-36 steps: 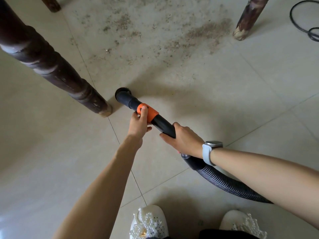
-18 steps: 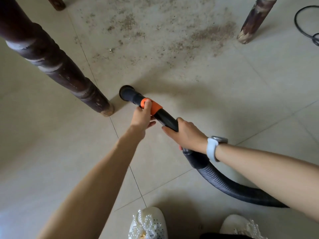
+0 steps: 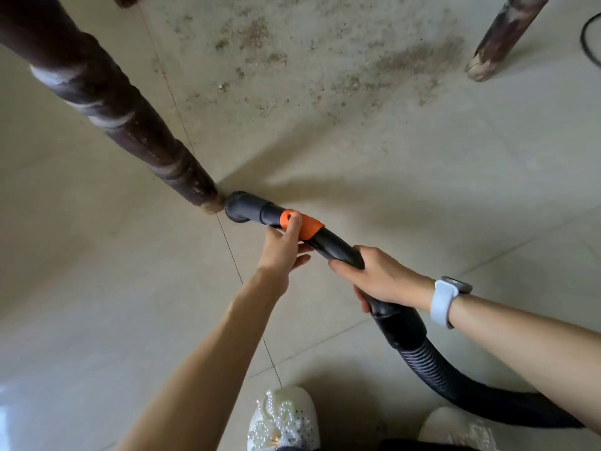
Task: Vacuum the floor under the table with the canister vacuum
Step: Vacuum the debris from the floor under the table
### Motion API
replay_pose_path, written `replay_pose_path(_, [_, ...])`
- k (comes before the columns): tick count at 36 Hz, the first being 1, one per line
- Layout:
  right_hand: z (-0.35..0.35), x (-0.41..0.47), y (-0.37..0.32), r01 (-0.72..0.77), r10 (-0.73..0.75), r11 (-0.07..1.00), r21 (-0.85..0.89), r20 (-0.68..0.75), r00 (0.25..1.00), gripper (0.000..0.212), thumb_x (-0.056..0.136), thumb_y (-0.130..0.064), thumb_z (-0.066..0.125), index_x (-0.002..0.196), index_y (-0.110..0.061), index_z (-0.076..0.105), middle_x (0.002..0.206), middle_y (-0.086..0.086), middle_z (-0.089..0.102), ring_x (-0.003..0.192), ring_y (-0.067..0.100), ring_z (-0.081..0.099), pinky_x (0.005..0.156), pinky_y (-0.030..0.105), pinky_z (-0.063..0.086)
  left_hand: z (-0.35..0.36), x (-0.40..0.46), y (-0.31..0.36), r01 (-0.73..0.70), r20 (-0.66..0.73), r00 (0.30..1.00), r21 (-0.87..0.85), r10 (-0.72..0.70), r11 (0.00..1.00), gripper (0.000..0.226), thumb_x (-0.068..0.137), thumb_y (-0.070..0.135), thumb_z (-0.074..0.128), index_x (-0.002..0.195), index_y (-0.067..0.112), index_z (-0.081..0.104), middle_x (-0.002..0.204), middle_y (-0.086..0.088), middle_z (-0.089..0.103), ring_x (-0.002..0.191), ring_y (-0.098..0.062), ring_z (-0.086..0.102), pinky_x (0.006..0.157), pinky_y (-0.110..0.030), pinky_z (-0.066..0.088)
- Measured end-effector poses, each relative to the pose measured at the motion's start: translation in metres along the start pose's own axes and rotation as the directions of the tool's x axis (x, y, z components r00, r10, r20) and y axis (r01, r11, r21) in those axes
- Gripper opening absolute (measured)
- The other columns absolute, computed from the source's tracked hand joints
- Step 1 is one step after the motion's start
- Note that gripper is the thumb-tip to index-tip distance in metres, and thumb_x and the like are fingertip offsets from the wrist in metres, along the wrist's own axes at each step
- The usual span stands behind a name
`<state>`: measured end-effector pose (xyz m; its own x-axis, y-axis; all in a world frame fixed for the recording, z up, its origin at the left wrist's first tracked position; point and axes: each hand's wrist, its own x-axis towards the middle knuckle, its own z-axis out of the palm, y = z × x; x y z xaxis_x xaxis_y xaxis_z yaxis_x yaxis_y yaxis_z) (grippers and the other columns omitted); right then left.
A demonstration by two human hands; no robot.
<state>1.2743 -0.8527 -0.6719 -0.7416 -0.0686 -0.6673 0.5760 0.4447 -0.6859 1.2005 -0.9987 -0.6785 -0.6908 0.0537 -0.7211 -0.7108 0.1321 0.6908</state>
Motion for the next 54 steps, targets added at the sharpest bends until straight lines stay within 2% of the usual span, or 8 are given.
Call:
replay_pose_path(13, [0.033,-0.015,-0.011,0.144,-0.095,0.968,-0.206,0.229,0.969,0.037,0.092,-0.051,0.049,0.085,-0.015,0.041,0.053,-0.002,0.058,0.043,0.016,0.059,0.051,0.033,0.050,-0.043,-0.041,-0.050,-0.026,-0.174,0.985,-0.166,-0.003,0.986,0.032,0.099,0.040,0.041,0.118,0.013,0.045,0.103,-0.002,0.060,0.080,-0.013,0.062,0.070,-0.028,0.048])
replay_pose_path(23, [0.029,-0.026,0.003,0.037,-0.033,0.952,-0.305,0.017,0.999,0.045,0.088,-0.061,0.044,0.087,-0.016,0.042,0.058,0.006,0.058,0.050,0.029,0.065,0.052,0.043,0.053,-0.024,-0.036,-0.053,-0.054,-0.123,0.992,-0.182,0.032,0.982,0.038,0.100,0.040,0.040,0.128,0.013,0.041,0.118,-0.007,0.056,0.086,-0.015,0.060,0.070,-0.027,0.048])
replay_pose_path(30, [-0.009,-0.054,0.028,-0.092,0.039,0.964,-0.251,-0.209,0.977,0.039,0.088,-0.058,0.046,0.083,-0.019,0.043,0.062,0.009,0.062,0.046,0.022,0.064,0.050,0.040,0.053,0.036,-0.029,-0.038,-0.023,0.082,0.996,-0.092,0.030,0.995,0.042,0.100,0.038,0.038,0.131,0.010,0.037,0.123,-0.011,0.056,0.086,-0.016,0.060,0.071,-0.028,0.050])
replay_pose_path(36, [-0.048,-0.089,0.049,-0.237,0.156,0.957,-0.164,-0.399,0.904,0.038,0.090,-0.057,0.044,0.088,-0.019,0.045,0.060,0.008,0.062,0.047,0.021,0.063,0.048,0.034,0.050,0.109,-0.028,-0.017,0.001,0.311,0.950,0.010,-0.004,1.000,0.040,0.102,0.034,0.036,0.133,0.008,0.034,0.115,-0.006,0.058,0.079,-0.014,0.063,0.071,-0.029,0.051])
replay_pose_path(43, [-0.065,-0.107,0.069,-0.436,0.276,0.895,-0.092,-0.654,0.704,0.044,0.089,-0.061,0.040,0.093,-0.018,0.045,0.065,0.006,0.060,0.060,0.025,0.062,0.064,0.038,0.054,0.179,-0.026,0.002,-0.045,0.515,0.856,0.166,-0.047,0.985,0.044,0.103,0.039,0.030,0.134,0.009,0.034,0.125,-0.007,0.053,0.092,-0.019,0.061,0.074,-0.028,0.052])
replay_pose_path(48, [-0.075,-0.097,0.069,-0.411,0.331,0.911,0.035,-0.655,0.679,0.041,0.091,-0.056,0.043,0.096,-0.015,0.049,0.067,0.006,0.061,0.058,0.022,0.063,0.061,0.035,0.055,0.197,-0.016,0.013,-0.032,0.547,0.833,0.206,-0.088,0.978,0.041,0.102,0.040,0.032,0.130,0.011,0.037,0.129,-0.010,0.053,0.104,-0.024,0.060,0.073,-0.028,0.054])
replay_pose_path(51, [-0.075,-0.084,0.055,-0.347,0.318,0.935,0.071,-0.599,0.735,0.037,0.092,-0.051,0.046,0.093,-0.014,0.049,0.066,0.006,0.061,0.051,0.019,0.064,0.050,0.026,0.049,0.187,-0.008,0.020,-0.023,0.503,0.861,0.187,-0.076,0.982,0.032,0.102,0.039,0.032,0.122,0.014,0.038,0.122,-0.008,0.055,0.102,-0.024,0.061,0.077,-0.032,0.054])
replay_pose_path(54, [-0.067,-0.069,0.036,-0.275,0.269,0.959,0.067,-0.516,0.813,0.036,0.091,-0.053,0.047,0.088,-0.017,0.047,0.068,0.006,0.064,0.049,0.021,0.065,0.047,0.030,0.051,0.156,0.001,0.024,-0.008,0.426,0.903,0.127,-0.048,0.992,0.031,0.102,0.038,0.033,0.120,0.014,0.037,0.117,-0.009,0.057,0.097,-0.024,0.062,0.077,-0.035,0.054])
